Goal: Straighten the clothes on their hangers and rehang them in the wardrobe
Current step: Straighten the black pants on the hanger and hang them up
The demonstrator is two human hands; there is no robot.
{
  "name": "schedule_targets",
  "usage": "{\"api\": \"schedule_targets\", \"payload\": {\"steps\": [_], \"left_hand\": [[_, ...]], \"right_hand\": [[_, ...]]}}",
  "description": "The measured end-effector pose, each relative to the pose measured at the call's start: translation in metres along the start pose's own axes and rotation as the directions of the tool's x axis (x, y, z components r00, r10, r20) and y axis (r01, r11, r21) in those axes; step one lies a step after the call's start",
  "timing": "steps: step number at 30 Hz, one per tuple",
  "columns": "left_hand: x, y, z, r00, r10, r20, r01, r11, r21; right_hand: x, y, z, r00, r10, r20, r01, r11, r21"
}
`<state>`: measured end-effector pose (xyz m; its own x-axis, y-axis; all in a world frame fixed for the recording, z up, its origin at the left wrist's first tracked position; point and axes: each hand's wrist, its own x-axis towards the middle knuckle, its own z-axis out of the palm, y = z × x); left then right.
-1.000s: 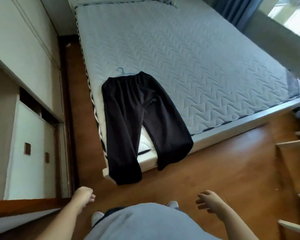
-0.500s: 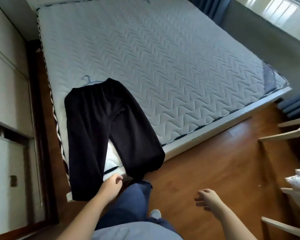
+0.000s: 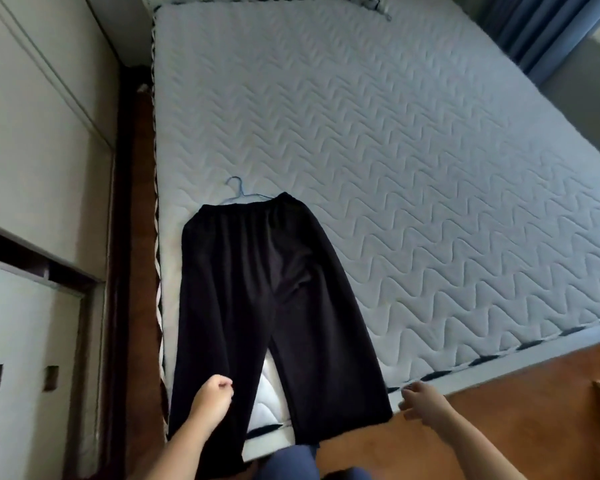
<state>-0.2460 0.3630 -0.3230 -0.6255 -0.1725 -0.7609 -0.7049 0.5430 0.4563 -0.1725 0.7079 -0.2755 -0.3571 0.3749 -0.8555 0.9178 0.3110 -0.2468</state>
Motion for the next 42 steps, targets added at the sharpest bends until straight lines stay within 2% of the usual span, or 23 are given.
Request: {"api": "schedule_targets", "payload": {"steps": [4,7,10,15,19,21,24,26,29,34,38,42], "left_hand": [[0.063,0.024,-0.025,0.996,-0.068,-0.052,0.07,0.997,0.029],[0.099,0.047,-0.039,0.991,-0.089,-0.104,0.091,0.996,0.011],[0.146,0.067,-0.054,0.985,-0.061,-0.16,0.065,0.998,0.02],[0.224,0.096,-0.073,0.953,0.082,-0.292,-0.086,0.996,-0.001],[0.285,0.132,-0.087,0.853,0.24,-0.464,-0.257,0.966,0.027],[0.32,0.15,-0.094,0.828,0.261,-0.497,-0.29,0.957,0.019],[0.37,0.166,-0.1,0.842,0.201,-0.5,-0.261,0.964,-0.051],[0.397,0.165,-0.101,0.846,0.155,-0.51,-0.248,0.961,-0.119],[0.42,0.159,-0.098,0.83,0.066,-0.553,-0.211,0.956,-0.203],[0.44,0.147,-0.095,0.81,0.008,-0.587,-0.177,0.957,-0.231],[0.434,0.146,-0.101,0.851,-0.007,-0.525,-0.179,0.936,-0.303],[0.393,0.149,-0.11,0.902,0.035,-0.43,-0.208,0.908,-0.363]], "right_hand": [[0.041,-0.083,0.024,0.992,-0.099,0.078,0.113,0.973,-0.203],[0.07,-0.136,0.035,0.979,-0.151,0.14,0.185,0.943,-0.276],[0.103,-0.191,0.039,0.972,-0.185,0.144,0.222,0.923,-0.314],[0.172,-0.276,0.042,0.949,-0.313,0.041,0.305,0.877,-0.371],[0.235,-0.346,0.047,0.882,-0.453,-0.129,0.402,0.867,-0.294],[0.261,-0.378,0.049,0.828,-0.519,-0.212,0.465,0.847,-0.258],[0.296,-0.415,0.05,0.764,-0.57,-0.302,0.489,0.817,-0.304],[0.317,-0.429,0.051,0.795,-0.532,-0.294,0.446,0.839,-0.313],[0.338,-0.435,0.057,0.858,-0.472,-0.202,0.384,0.852,-0.357],[0.348,-0.423,0.075,0.839,-0.49,-0.237,0.439,0.866,-0.237],[0.341,-0.409,0.08,0.859,-0.47,-0.201,0.44,0.88,-0.18],[0.312,-0.382,0.088,0.905,-0.399,-0.148,0.401,0.916,-0.014]]}}
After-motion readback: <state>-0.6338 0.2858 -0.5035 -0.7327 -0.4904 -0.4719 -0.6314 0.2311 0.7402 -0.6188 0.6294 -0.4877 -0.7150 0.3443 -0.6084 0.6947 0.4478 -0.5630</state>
